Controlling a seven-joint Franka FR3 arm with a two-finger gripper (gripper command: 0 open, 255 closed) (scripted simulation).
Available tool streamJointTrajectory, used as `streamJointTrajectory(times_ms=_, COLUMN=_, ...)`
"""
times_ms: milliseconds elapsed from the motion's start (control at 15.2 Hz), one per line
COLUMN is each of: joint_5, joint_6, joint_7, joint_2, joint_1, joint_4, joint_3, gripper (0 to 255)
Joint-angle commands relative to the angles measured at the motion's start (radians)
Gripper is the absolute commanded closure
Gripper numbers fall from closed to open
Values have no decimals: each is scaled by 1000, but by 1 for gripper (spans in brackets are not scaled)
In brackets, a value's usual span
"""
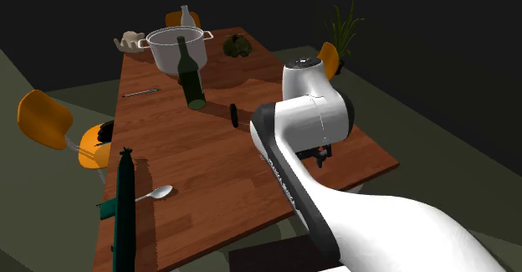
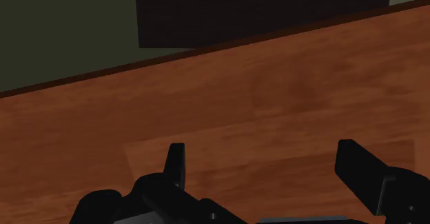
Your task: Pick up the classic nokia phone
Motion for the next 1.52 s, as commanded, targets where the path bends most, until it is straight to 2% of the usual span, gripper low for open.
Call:
streamJointTrajectory(times_ms=0, joint_5=0, joint_6=0, joint_7=0, joint_2=0, joint_1=0, joint_4=0, joint_3=0, gripper=0)
streamJointTrajectory(times_ms=726, joint_5=61, joint_6=112, joint_7=7, joint_2=423, joint_1=39, joint_4=313, joint_3=42, gripper=0)
streamJointTrajectory(times_ms=1122, joint_5=79, joint_6=113, joint_7=7, joint_2=649, joint_1=58, joint_4=542, joint_3=68, gripper=0)
streamJointTrajectory(times_ms=1452, joint_5=84, joint_6=79, joint_7=9, joint_2=846, joint_1=77, joint_4=775, joint_3=90, gripper=0)
